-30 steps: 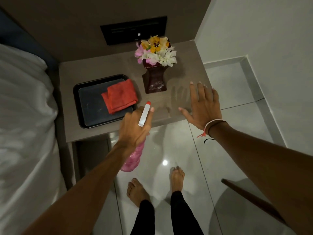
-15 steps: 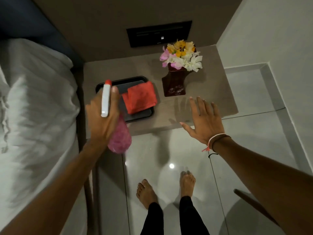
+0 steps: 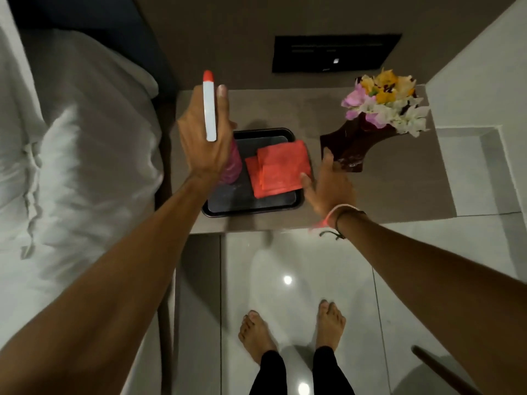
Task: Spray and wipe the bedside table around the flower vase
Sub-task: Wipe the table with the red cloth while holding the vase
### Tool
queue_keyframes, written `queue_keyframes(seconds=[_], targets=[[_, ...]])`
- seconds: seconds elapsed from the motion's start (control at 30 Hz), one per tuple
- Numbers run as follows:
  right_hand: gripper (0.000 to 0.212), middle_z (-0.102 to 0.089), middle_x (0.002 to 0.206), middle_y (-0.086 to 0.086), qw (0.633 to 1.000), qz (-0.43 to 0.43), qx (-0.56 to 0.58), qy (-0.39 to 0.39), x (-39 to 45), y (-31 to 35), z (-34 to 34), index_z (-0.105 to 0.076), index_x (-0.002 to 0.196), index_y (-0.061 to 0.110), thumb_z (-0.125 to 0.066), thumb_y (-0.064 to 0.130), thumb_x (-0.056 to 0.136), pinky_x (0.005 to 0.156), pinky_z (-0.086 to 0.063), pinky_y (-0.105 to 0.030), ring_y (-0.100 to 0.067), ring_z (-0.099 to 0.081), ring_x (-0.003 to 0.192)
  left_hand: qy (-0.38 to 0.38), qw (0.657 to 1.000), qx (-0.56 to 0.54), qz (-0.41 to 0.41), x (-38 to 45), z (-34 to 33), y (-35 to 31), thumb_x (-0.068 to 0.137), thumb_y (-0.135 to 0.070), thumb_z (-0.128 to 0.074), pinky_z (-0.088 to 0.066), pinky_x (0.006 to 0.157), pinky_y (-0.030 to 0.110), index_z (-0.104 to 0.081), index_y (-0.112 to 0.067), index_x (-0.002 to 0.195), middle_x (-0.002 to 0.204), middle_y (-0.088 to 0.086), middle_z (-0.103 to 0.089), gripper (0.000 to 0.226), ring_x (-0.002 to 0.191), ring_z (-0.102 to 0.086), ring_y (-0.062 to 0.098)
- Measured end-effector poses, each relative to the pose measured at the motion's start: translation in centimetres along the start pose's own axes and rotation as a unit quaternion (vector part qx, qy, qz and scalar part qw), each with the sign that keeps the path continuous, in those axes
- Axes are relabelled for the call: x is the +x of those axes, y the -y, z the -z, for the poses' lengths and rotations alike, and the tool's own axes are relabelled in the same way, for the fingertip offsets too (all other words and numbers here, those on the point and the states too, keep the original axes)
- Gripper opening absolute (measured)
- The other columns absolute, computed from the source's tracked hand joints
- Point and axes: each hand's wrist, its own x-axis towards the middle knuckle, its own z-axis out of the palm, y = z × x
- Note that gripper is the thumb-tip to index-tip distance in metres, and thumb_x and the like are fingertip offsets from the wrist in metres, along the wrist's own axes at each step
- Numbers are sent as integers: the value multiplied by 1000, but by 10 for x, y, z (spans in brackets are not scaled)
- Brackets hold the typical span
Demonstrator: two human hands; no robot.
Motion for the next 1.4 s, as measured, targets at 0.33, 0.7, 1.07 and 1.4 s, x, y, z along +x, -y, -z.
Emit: queue_keyframes(seconds=[0.33,0.7,1.07,1.4], targets=[[23,-58,66,0,935,-220,277,17,36,18,-42,-62,70,14,-80,27,74,49,-35,-22,-18,-56,64,69,997,32,-20,-2,4,26,101,-42,-60,-59,75,48,-65,6,112,86,19,-68,49,78,-67,26],[27,-65,106,-1,548,-299,778,68,-16,-14,-8,-61,114,21,-48,21,91,85,-56,-37,-23,-62,100,135,941,248,-188,2,90,-6,80,-87,-50,-16,128,60,-21,7,159,168,32,-19,126,158,-15,47],[45,-70,125,-13,501,-293,805,122,-76,-125,19,-60,134,12,-60,16,89,99,-52,-56,-36,-66,116,321,832,282,-353,-55,-87,-117,95,-76,-37,-17,129,56,-24,-21,163,171,26,-15,89,161,-14,38],[48,-43,152,-24,496,-284,820,30,-51,-143,34,-39,148,5,-44,6,100,117,-32,-58,-41,-42,140,416,758,364,-347,-38,-185,-112,97,-59,-54,-11,129,64,-11,-35,164,175,16,-7,83,162,-7,36]])
